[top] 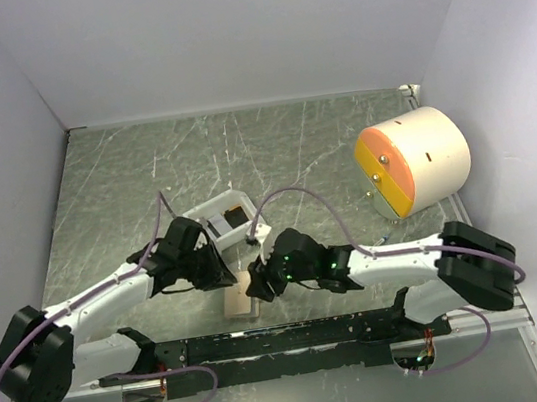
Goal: Put the credit cards into the card holder
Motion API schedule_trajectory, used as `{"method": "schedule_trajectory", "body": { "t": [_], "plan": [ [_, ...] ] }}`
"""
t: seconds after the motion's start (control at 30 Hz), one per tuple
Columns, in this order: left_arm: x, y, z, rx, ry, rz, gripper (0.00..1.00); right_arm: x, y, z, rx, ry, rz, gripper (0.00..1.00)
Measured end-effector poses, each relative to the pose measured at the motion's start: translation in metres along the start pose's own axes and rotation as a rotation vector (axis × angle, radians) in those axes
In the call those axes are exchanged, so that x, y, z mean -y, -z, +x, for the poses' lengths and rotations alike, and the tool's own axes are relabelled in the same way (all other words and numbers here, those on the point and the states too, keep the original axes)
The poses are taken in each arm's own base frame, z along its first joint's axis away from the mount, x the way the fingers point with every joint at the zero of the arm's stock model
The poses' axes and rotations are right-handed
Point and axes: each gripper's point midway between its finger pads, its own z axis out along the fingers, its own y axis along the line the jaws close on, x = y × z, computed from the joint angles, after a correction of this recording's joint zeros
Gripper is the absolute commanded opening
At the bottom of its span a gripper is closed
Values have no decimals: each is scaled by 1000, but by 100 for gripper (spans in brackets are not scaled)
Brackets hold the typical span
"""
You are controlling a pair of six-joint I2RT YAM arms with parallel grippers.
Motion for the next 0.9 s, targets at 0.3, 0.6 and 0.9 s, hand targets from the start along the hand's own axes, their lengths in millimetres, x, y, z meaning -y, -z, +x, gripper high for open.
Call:
{"method": "schedule_trajectory", "body": {
  "t": [0.3,0.6,0.9],
  "plan": [
    [-9,13,-9,49,6,-93,42,5,32,-32,152,-520,164,48],
    [-34,2,7,-11,26,-161,44,13,24,-6,98,-783,254,46],
    [-36,-8,12,-34,40,-145,35,16,6,21,8,-829,277,35]
  ]
}}
